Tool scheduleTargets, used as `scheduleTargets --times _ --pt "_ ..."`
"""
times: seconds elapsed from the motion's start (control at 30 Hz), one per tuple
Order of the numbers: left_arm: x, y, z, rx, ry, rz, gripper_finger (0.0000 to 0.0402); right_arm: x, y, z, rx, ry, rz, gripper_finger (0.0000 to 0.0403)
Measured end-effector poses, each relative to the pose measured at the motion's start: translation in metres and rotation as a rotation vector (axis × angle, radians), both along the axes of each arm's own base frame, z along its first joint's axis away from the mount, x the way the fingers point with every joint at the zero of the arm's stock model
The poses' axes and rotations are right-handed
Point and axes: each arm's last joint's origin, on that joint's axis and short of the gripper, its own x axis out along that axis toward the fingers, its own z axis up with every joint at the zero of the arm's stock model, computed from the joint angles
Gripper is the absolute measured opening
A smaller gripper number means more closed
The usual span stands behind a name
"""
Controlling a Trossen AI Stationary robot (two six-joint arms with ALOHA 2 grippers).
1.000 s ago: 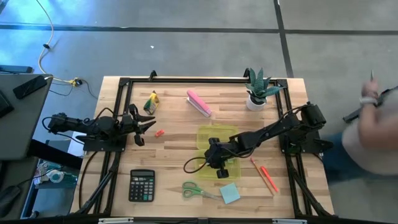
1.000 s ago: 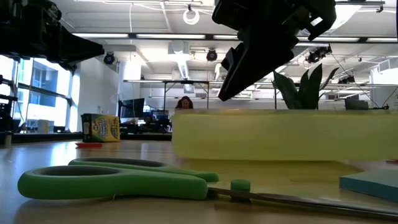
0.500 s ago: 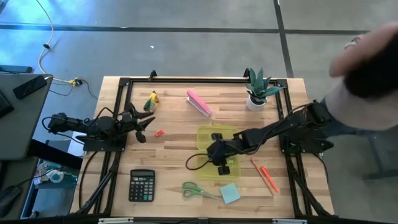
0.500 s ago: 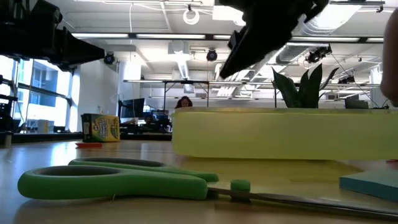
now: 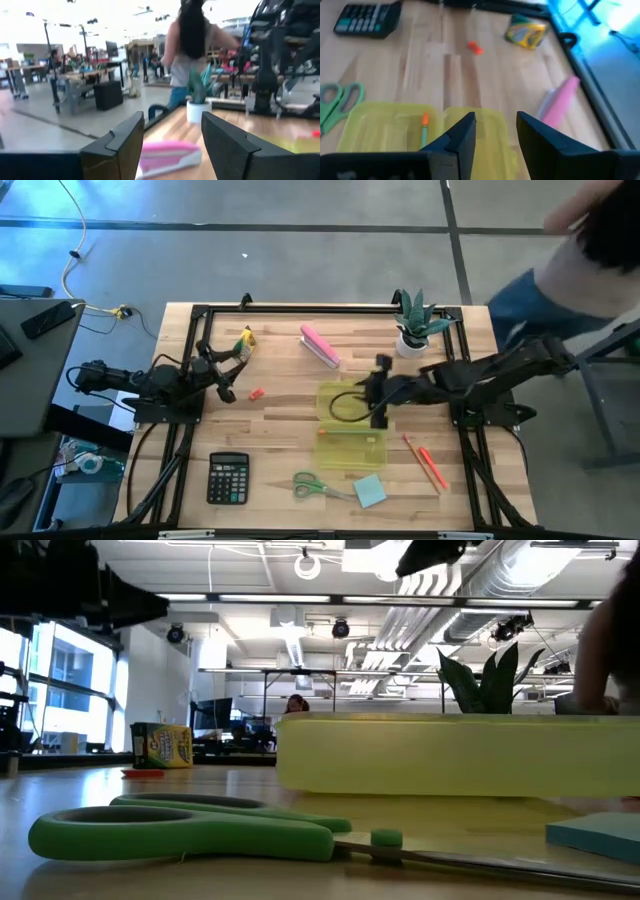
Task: Pack school essentials
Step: Put the orange eraser into the yellow supply box
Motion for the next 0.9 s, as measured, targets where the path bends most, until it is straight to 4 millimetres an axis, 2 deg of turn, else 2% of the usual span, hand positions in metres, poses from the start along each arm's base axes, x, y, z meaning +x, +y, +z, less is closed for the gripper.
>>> scheduleTargets --times 0.2,0.33,0.5,0.67,0.9 --pt "-0.001 0.001 0.033 -0.015 0.038 0.021 0.0185 -0.03 -0.011 0.021 0.013 -0.048 -0.083 0.0134" --pt "0.004 0.001 0.053 -0.074 0.111 0.06 0.0184 -0.043 -0.017 0.023 0.033 -0.029 -0.147 0.0134" --pt "0.016 0.001 0.068 -0.193 0.251 0.089 0.0184 -0.05 -0.021 0.019 0.072 0.02 -0.206 0.0134" --pt "0.031 -0.001 0.072 -0.346 0.422 0.105 0.0184 -0.054 -0.022 0.014 0.102 0.072 -0.254 0.0134" --pt "0.055 0.003 0.055 -0.562 0.679 0.093 0.0184 -0.057 -0.023 0.011 0.123 0.098 -0.288 0.0134"
